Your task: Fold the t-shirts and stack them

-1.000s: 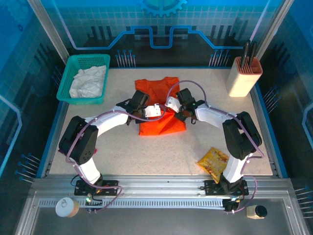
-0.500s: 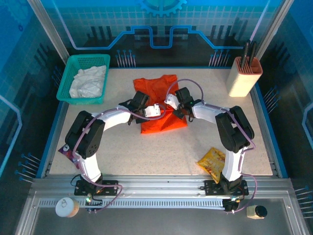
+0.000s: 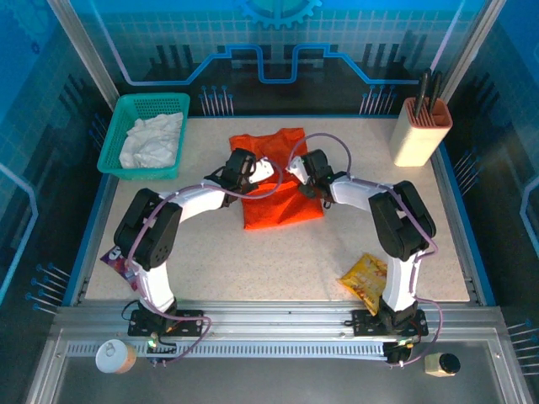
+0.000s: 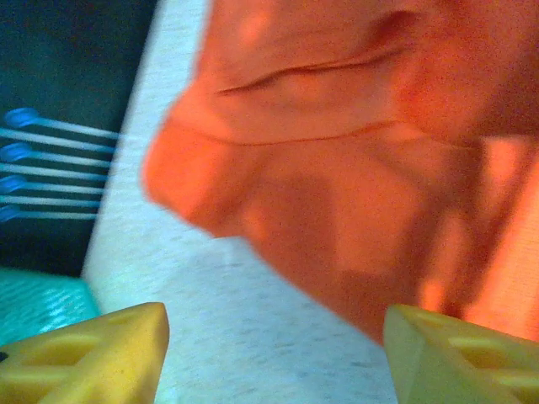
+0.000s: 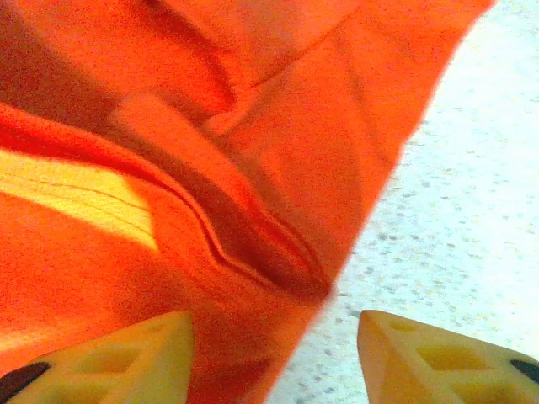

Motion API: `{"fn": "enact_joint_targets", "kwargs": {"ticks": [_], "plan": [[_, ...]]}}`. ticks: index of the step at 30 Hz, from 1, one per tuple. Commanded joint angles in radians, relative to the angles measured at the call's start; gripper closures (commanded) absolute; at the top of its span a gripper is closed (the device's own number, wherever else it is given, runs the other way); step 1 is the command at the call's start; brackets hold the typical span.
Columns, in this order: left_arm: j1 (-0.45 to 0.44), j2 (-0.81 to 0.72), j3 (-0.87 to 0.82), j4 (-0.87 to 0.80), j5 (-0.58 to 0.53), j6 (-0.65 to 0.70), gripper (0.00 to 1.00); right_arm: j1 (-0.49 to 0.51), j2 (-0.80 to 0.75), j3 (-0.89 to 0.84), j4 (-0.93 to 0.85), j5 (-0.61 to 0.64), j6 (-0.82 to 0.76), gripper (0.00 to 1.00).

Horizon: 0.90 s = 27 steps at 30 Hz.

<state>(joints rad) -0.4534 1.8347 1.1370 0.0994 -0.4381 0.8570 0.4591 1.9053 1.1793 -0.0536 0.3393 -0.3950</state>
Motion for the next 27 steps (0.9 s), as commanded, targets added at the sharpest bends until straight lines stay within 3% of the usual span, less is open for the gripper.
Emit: {"fn": "enact_joint_targets", "kwargs": {"ticks": [1,5,9,11,14,16,19,22,24,27], "plan": [[0.007,-0.150,-0.043,0.208,-0.188,-0.086,0.24,-0.036,-0.142,-0.063,0.128,0.067,0.075,0.39],[0.009,-0.313,-0.102,0.244,-0.175,-0.129,0.15,-0.050,-0.318,-0.186,0.275,0.052,0.120,0.35],[0.007,-0.497,-0.169,0.169,-0.047,-0.165,0.13,-0.057,-0.509,-0.285,0.317,-0.074,0.096,0.33],[0.007,-0.615,-0.239,0.142,0.135,-0.147,0.09,-0.059,-0.597,-0.294,0.266,-0.201,0.024,0.32],[0.006,-0.785,-0.336,0.038,0.549,0.023,0.03,-0.066,-0.692,-0.265,0.083,-0.394,-0.181,0.30],[0.002,-0.834,-0.291,-0.130,0.696,0.108,0.01,-0.071,-0.718,-0.198,-0.138,-0.514,-0.368,0.27],[-0.028,-0.806,-0.145,-0.443,0.717,0.211,0.01,-0.071,-0.685,-0.068,-0.514,-0.588,-0.639,0.25],[-0.113,-0.726,-0.069,-0.730,0.571,0.364,0.03,-0.061,-0.596,0.029,-0.784,-0.590,-0.802,0.24],[-0.162,-0.653,-0.066,-0.831,0.454,0.423,0.01,-0.054,-0.521,0.057,-0.854,-0.583,-0.852,0.23],[-0.211,-0.558,-0.137,-0.774,0.369,0.475,0.01,-0.045,-0.406,0.041,-0.796,-0.565,-0.907,0.23]]}}
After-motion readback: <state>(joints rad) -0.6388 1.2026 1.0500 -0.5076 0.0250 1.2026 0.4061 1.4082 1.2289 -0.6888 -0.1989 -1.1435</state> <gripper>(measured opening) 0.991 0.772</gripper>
